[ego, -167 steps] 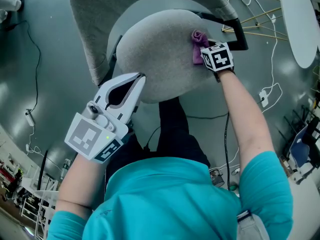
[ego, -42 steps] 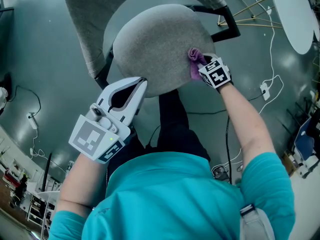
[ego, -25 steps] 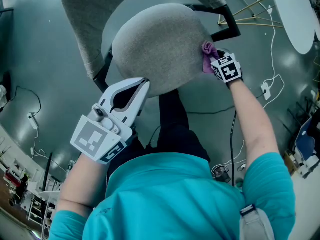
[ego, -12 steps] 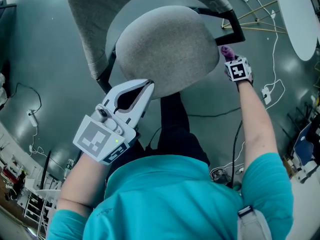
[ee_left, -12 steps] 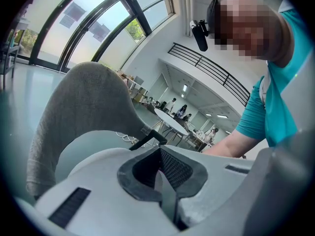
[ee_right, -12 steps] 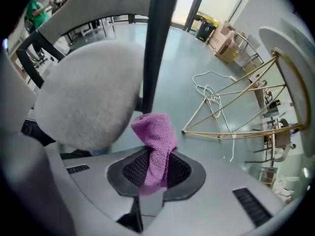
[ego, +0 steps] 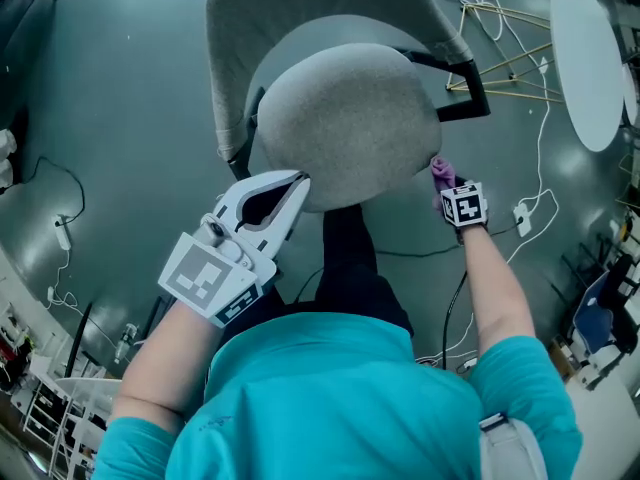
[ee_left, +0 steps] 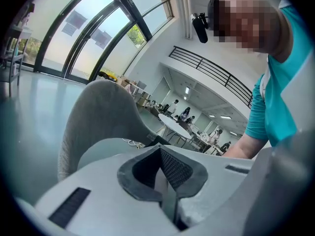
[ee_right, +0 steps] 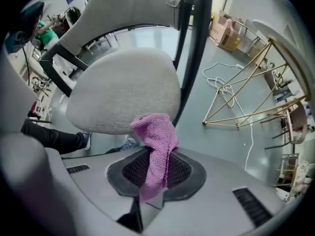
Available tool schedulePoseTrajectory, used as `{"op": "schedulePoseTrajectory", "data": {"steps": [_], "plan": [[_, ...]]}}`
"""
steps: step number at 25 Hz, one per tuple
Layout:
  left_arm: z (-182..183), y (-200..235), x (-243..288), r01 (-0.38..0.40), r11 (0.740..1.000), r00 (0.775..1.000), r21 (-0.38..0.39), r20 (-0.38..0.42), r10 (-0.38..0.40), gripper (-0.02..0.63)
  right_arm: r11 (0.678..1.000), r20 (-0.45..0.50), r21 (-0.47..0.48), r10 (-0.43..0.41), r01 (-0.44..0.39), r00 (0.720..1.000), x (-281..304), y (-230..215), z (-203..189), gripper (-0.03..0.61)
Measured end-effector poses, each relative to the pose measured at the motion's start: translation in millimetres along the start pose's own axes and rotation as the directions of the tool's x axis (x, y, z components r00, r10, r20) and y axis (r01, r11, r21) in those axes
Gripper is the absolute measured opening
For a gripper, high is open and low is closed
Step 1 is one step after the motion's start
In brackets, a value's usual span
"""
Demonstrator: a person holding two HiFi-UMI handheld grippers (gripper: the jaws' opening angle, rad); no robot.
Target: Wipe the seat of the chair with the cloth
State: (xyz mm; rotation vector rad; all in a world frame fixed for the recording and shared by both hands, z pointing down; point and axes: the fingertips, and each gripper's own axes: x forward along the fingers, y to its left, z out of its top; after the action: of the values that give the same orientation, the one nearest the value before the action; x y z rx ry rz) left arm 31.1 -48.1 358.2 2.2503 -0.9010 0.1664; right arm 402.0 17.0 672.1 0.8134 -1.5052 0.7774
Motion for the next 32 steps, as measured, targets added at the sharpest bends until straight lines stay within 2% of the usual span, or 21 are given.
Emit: {"op": "schedulePoseTrajectory", "data": {"steps": [4, 7, 12, 15, 17, 21, 27, 32], "plan": [[18.5, 8.7, -32.9, -0.034, 0.999, 0.999, 0.012, 0.022, 0.034, 0.003, 0.996, 0.044, 0.002, 0.086, -0.086, 0.995, -29.0, 63.4, 15.6, 0.058], [39.4, 14.4, -59.1, -0.061, 0.998, 0.997, 0.031, 0.047, 0.060, 0.003, 0.990, 0.111, 0.003, 0.138, -0.139, 0.984, -62.9, 105.0, 47.2, 0.058], [82.4, 6.1, -111.9, -0.089, 0.994, 0.993, 0.060, 0.089, 0.083, 0.003, 0.978, 0.226, -0.015, 0.205, -0.207, 0.952, -139.3, 161.6, 103.9, 0.058], [120.3, 4.1, -141.9, -0.110, 0.990, 0.986, 0.090, 0.138, 0.097, 0.003, 0.974, 0.319, -0.040, 0.223, -0.223, 0.921, -189.4, 181.0, 158.3, 0.058], [149.4, 2.1, -161.8, -0.122, 0.987, 0.980, 0.107, 0.172, 0.102, 0.003, 0.971, 0.384, -0.059, 0.237, -0.232, 0.892, -228.8, 194.6, 197.9, 0.058], [199.5, -21.4, -204.0, -0.136, 0.982, 0.967, 0.129, 0.234, 0.103, 0.003, 0.964, 0.495, -0.121, 0.266, -0.238, 0.827, -320.3, 222.9, 251.8, 0.058], [274.5, -64.6, -250.5, -0.183, 0.953, 0.936, 0.240, 0.340, 0.094, 0.003, 0.943, 0.661, -0.237, 0.332, -0.232, 0.673, -461.6, 248.7, 326.5, 0.058], [325.0, -95.9, -288.1, -0.225, 0.935, 0.905, 0.275, 0.414, 0.096, 0.003, 0.935, 0.755, -0.316, 0.351, -0.162, 0.554, -575.6, 266.4, 365.6, 0.058]]}}
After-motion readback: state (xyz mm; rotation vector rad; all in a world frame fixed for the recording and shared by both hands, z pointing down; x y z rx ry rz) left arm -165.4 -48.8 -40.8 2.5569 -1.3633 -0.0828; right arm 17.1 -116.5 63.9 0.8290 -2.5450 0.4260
